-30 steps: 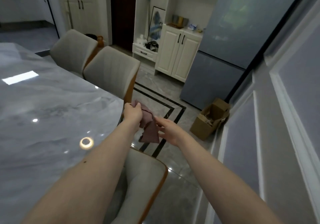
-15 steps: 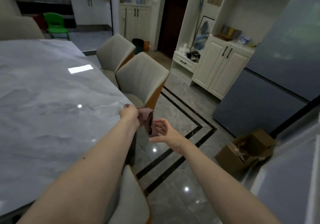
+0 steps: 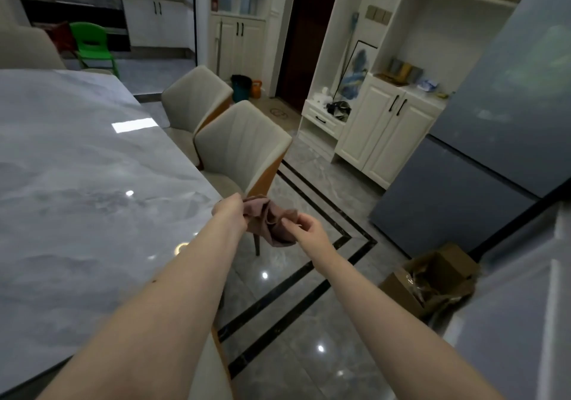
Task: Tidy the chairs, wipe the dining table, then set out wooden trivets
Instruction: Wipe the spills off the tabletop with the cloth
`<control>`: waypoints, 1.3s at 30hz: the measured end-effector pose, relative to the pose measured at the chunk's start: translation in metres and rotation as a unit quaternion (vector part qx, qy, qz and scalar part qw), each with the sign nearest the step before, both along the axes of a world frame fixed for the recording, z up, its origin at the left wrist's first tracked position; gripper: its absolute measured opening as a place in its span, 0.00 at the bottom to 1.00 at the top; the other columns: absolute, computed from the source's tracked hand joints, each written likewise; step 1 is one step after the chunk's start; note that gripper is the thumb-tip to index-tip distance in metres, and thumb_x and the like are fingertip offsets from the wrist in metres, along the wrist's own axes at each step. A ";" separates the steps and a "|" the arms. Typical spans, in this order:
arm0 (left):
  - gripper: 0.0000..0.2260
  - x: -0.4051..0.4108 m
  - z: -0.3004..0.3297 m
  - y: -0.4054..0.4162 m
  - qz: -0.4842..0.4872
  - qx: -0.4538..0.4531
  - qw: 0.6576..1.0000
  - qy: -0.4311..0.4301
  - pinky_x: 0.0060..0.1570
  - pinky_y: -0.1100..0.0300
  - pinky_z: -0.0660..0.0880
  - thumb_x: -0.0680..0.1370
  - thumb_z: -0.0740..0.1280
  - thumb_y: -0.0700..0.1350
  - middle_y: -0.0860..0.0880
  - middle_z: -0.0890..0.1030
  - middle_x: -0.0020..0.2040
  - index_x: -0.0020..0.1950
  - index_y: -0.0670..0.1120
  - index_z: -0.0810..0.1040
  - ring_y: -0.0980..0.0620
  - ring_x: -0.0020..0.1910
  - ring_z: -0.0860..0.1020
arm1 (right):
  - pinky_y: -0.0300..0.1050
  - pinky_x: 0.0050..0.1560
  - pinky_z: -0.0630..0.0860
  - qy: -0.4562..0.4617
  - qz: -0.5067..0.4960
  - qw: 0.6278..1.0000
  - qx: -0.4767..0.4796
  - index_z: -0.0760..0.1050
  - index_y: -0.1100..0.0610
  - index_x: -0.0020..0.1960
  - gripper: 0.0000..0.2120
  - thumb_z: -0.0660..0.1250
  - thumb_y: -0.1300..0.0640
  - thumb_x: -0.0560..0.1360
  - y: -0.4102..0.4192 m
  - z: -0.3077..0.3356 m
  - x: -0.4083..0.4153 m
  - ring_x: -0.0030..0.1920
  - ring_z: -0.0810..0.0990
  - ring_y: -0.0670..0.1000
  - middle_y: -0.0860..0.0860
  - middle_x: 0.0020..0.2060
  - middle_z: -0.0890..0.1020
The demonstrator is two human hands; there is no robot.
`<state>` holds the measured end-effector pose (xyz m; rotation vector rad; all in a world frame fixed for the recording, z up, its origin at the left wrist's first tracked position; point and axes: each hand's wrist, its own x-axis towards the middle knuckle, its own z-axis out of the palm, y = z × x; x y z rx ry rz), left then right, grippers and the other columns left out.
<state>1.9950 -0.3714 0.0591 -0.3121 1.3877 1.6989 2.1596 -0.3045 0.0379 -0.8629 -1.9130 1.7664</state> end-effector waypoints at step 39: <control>0.36 0.101 0.002 0.388 -0.205 -0.038 0.975 -0.082 0.65 0.36 0.66 0.80 0.47 0.64 0.32 0.63 0.72 0.77 0.39 0.49 0.33 0.67 0.69 | 0.33 0.43 0.75 -0.206 0.074 0.945 0.241 0.82 0.50 0.49 0.05 0.69 0.51 0.75 0.380 -0.003 0.068 0.43 0.80 0.40 0.44 0.42 0.83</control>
